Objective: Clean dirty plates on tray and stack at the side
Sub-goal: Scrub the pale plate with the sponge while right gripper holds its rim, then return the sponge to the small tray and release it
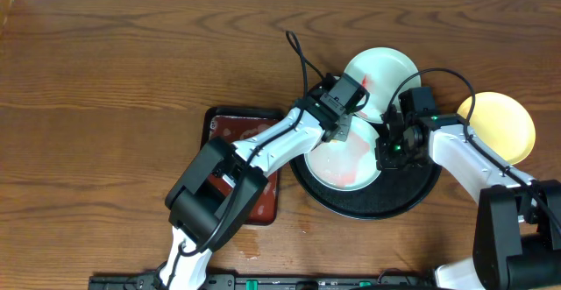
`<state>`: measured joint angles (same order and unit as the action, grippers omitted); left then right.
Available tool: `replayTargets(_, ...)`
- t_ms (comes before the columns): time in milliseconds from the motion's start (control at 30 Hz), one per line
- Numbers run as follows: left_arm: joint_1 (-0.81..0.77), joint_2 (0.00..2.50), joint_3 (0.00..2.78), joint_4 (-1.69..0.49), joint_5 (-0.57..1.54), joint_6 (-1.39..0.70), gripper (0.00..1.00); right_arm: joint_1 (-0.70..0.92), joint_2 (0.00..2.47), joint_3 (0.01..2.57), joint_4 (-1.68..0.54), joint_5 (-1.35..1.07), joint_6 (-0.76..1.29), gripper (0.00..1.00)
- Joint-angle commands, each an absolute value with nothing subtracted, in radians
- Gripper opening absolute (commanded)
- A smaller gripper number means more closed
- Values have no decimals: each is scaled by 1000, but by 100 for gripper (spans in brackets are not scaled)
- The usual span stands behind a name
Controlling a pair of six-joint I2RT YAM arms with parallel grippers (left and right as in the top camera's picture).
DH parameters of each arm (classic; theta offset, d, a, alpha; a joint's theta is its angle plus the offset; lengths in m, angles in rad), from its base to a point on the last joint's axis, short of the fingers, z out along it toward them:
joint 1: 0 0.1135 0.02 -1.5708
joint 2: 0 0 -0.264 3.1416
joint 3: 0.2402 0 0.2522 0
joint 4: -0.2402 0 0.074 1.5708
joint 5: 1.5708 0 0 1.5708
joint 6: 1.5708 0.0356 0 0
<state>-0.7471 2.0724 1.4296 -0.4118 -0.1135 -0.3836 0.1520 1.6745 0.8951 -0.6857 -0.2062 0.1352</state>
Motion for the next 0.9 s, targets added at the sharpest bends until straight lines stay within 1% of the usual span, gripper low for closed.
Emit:
replayTargets(0, -695, 2091, 1427, -471, -401, -318, 8, 152, 1691, 867, -711, -120, 88, 1)
replayTargets(133, -686, 2088, 1428, -513, -414, -258, 8, 152, 1691, 867, -711, -120, 89, 1)
replayTargets(367, -693, 2024, 1464, -635, -431, -267, 8, 152, 1691, 867, -712, -112, 101, 1)
replayTargets(633, -690, 1938, 1465, -693, -430, -267, 8, 152, 1691, 867, -711, -105, 107, 1)
replayTargets(867, -674, 1804, 1465, -841, -320, -377, 7, 152, 1691, 867, -709, -106, 107, 1)
